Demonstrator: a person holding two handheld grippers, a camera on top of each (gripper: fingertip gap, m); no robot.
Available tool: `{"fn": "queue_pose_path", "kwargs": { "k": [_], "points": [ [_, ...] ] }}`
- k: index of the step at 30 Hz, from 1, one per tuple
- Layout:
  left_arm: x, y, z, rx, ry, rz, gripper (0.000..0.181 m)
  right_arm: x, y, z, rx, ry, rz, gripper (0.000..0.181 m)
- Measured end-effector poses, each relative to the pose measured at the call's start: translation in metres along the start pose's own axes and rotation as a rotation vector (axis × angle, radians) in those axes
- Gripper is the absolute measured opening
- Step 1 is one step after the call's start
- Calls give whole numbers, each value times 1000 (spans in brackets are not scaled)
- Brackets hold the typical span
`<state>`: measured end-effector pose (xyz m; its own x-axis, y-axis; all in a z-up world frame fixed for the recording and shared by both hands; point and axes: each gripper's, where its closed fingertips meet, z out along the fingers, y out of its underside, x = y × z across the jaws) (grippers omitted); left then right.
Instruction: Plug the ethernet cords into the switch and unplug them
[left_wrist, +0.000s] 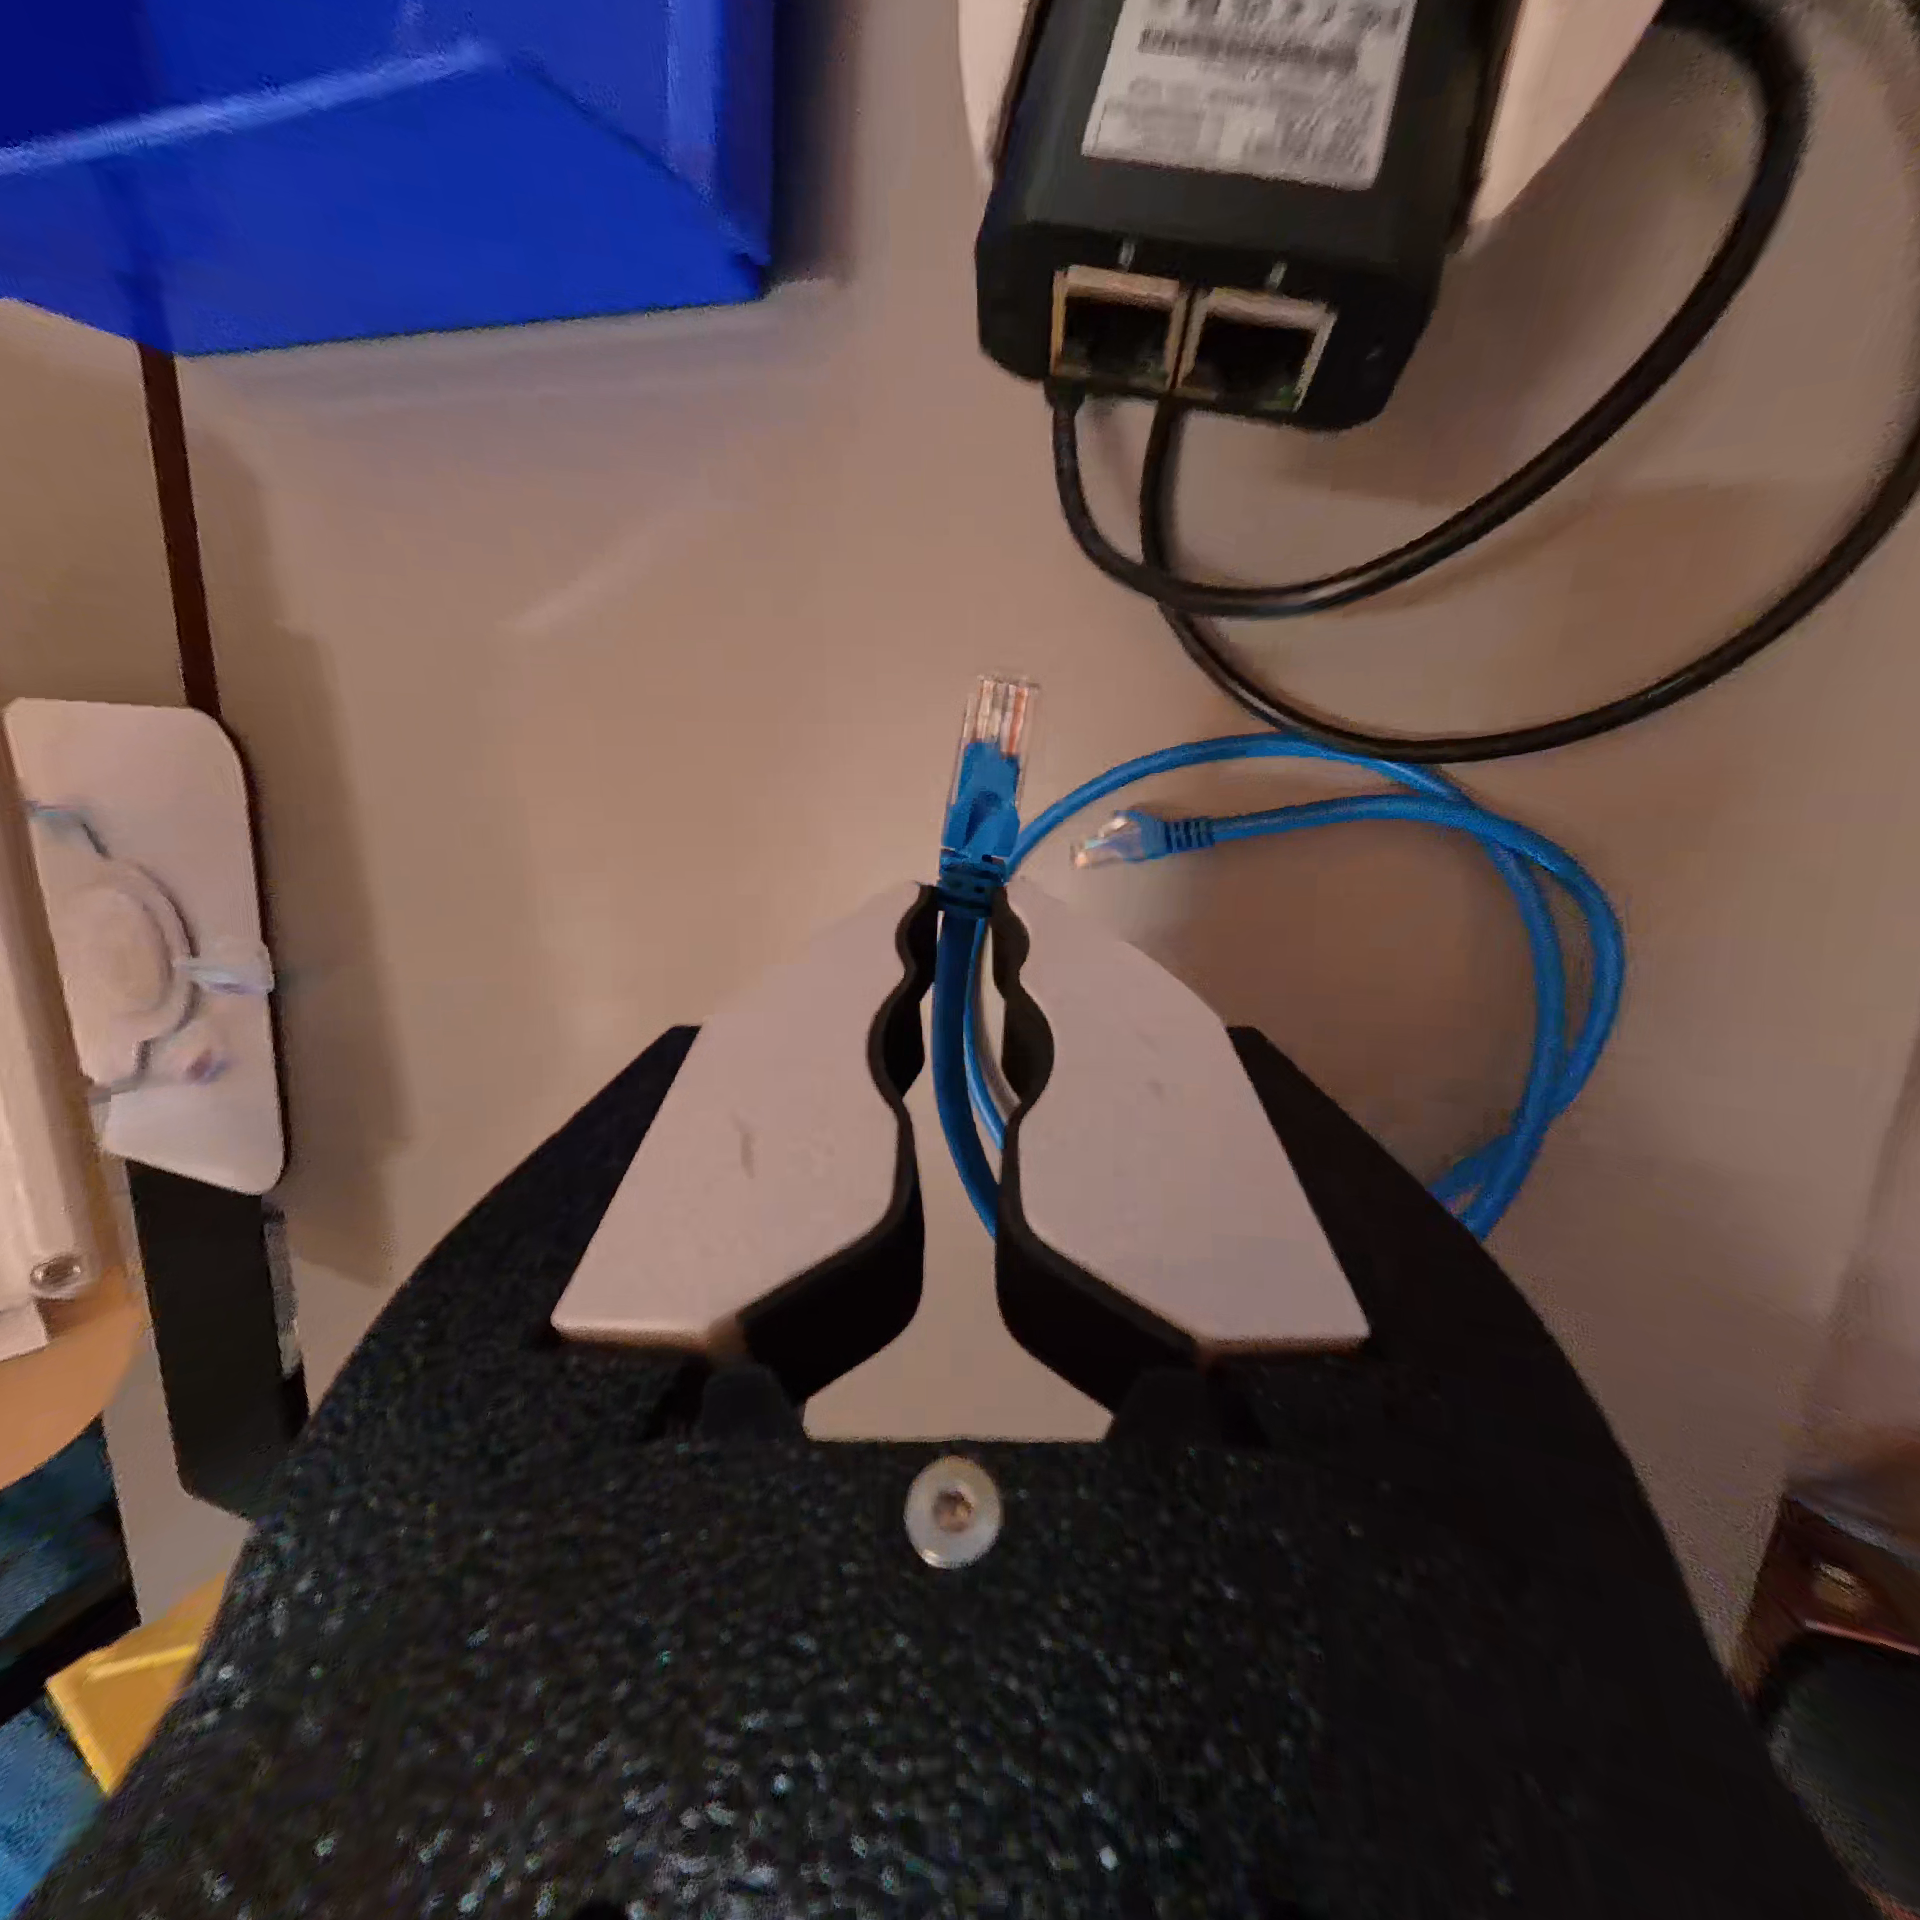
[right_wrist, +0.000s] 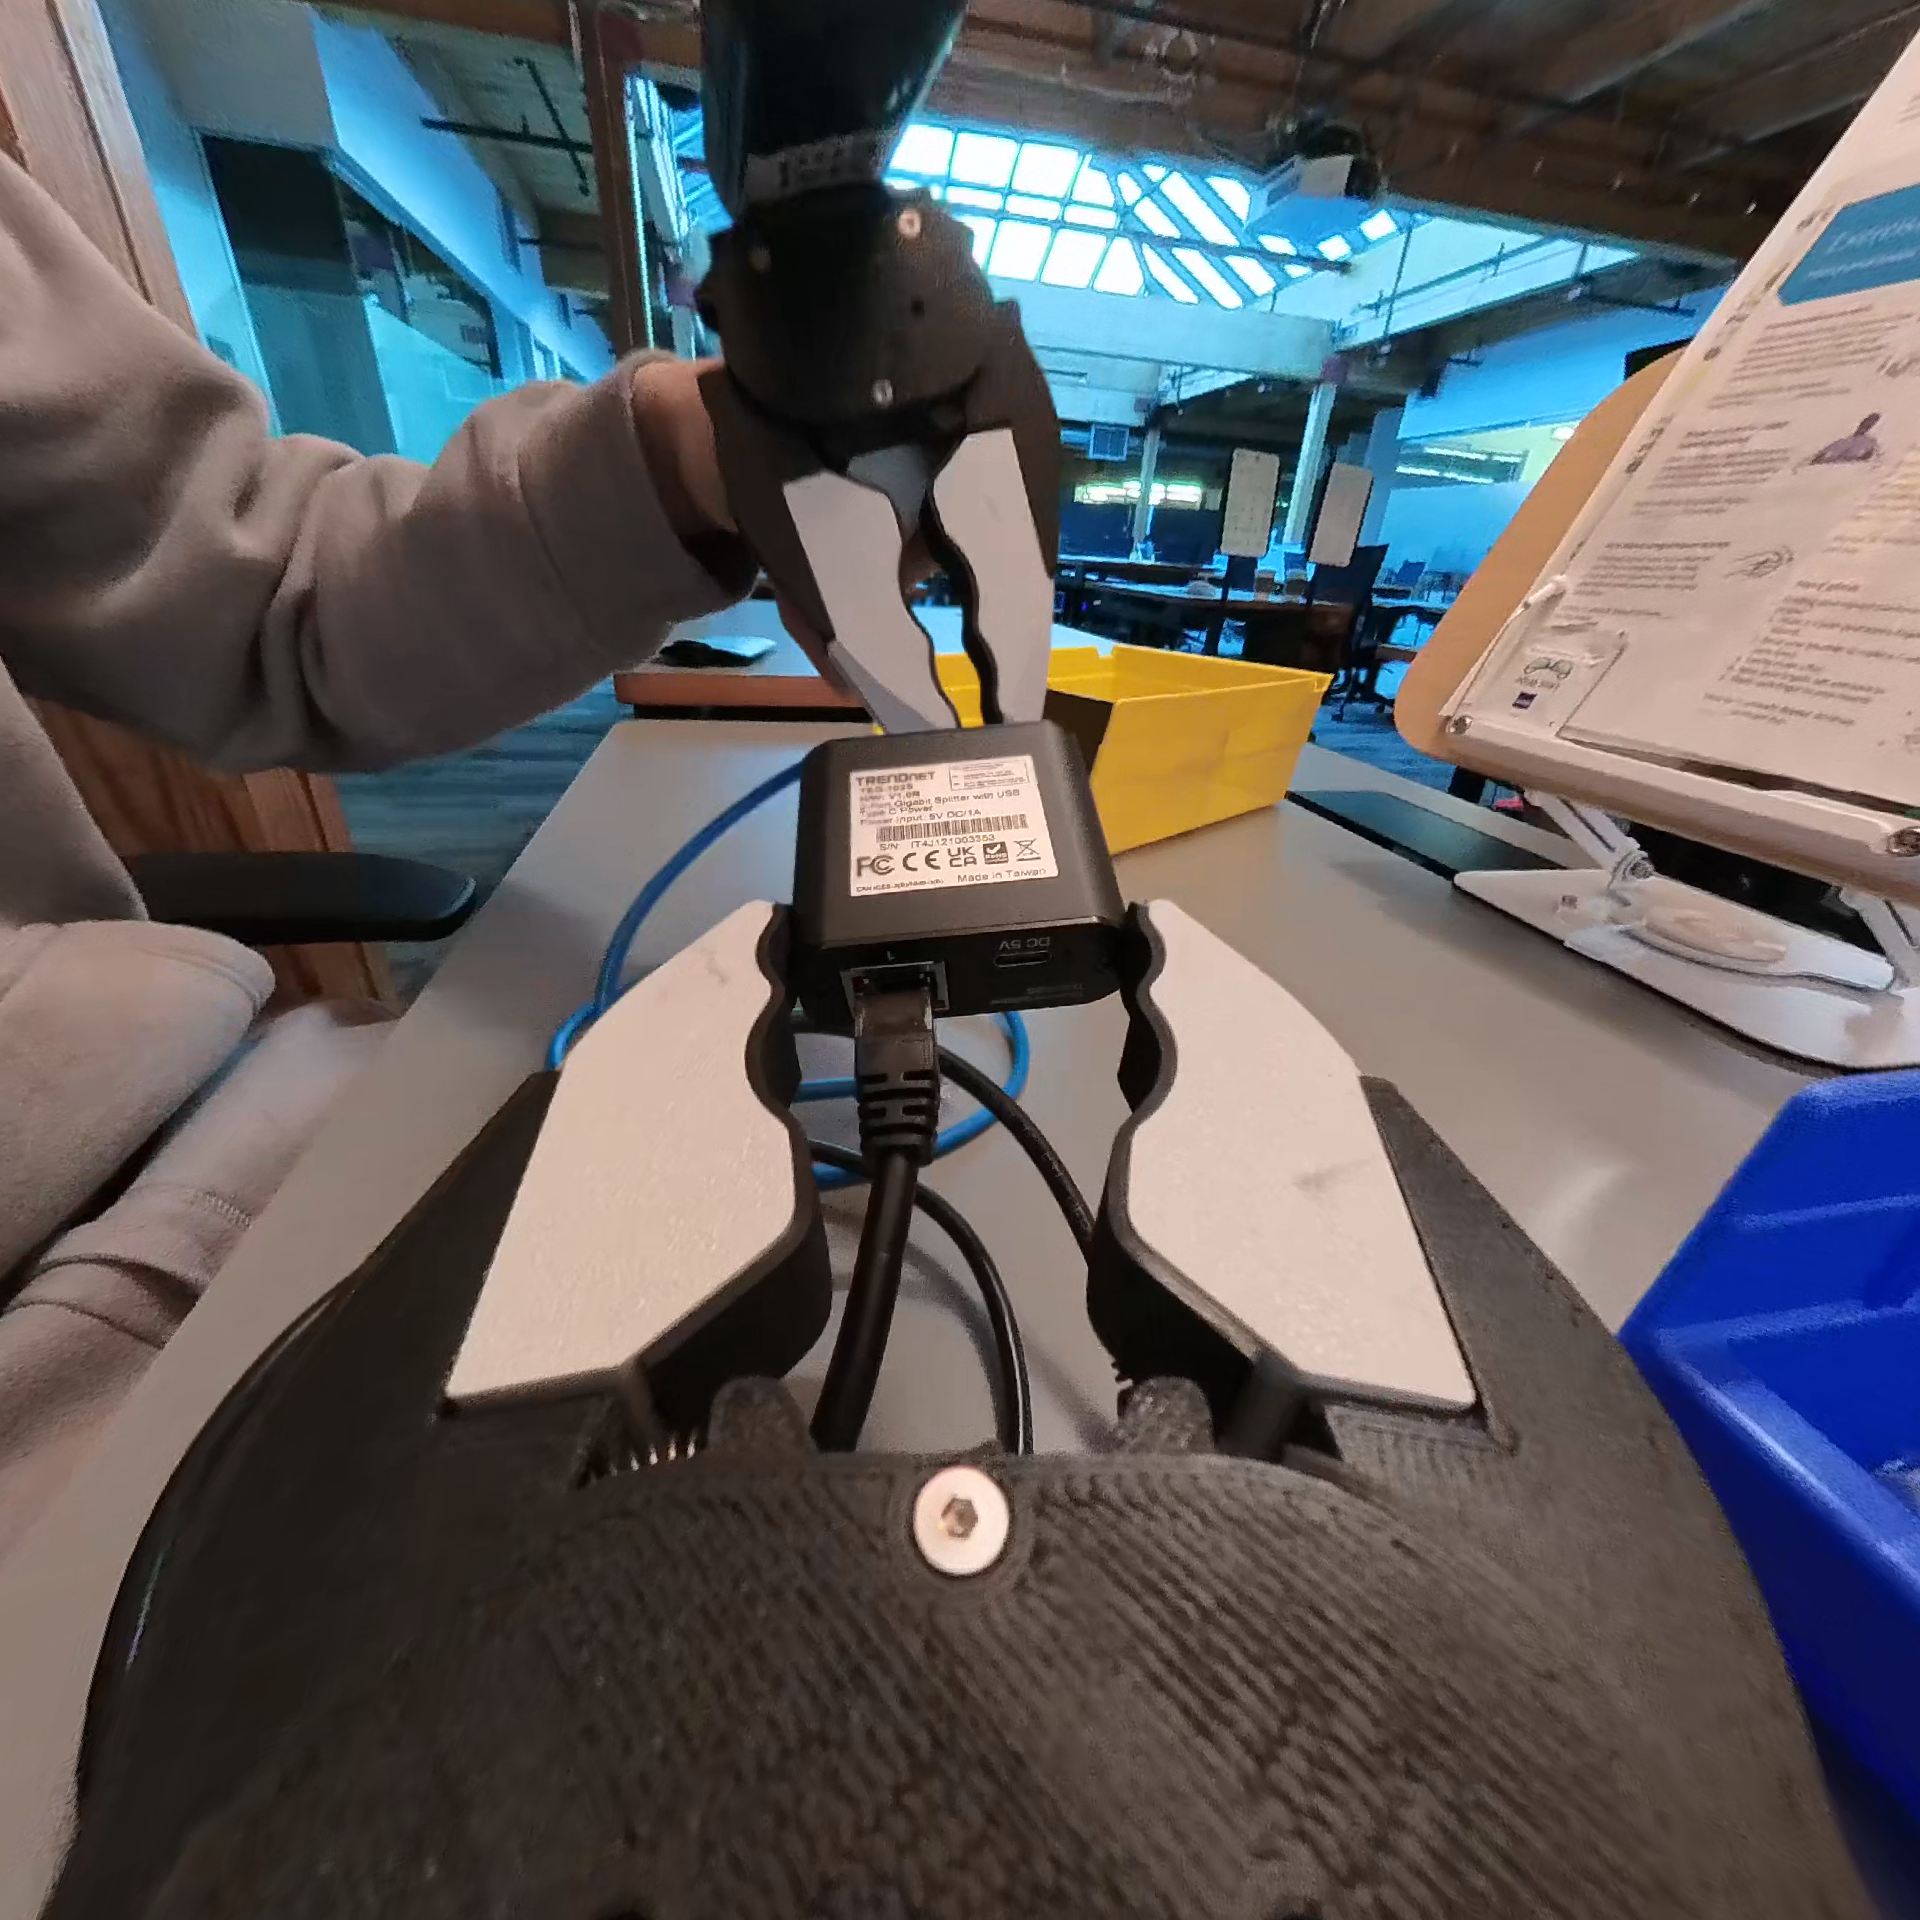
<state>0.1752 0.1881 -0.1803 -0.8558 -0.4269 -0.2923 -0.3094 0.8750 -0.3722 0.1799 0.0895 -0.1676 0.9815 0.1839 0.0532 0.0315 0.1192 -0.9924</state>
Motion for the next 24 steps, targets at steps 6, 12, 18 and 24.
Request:
{"fn": "queue_pose_path", "kwargs": {
  "k": [6, 12, 18, 24],
  "points": [
    [23, 41, 45, 8, 321, -279, 9, 3, 1, 1, -10, 18, 6, 61],
    [-50, 23, 4, 463, 184, -573, 9, 8, -8, -8, 69, 41, 32, 60],
    [-166, 41, -112, 583, -698, -484, 9, 18, -23, -26, 218, 78, 84, 60],
    [-114, 1, -120, 514, -1274, 164, 9, 18, -22, -24, 204, 78, 76, 61]
  ]
}}
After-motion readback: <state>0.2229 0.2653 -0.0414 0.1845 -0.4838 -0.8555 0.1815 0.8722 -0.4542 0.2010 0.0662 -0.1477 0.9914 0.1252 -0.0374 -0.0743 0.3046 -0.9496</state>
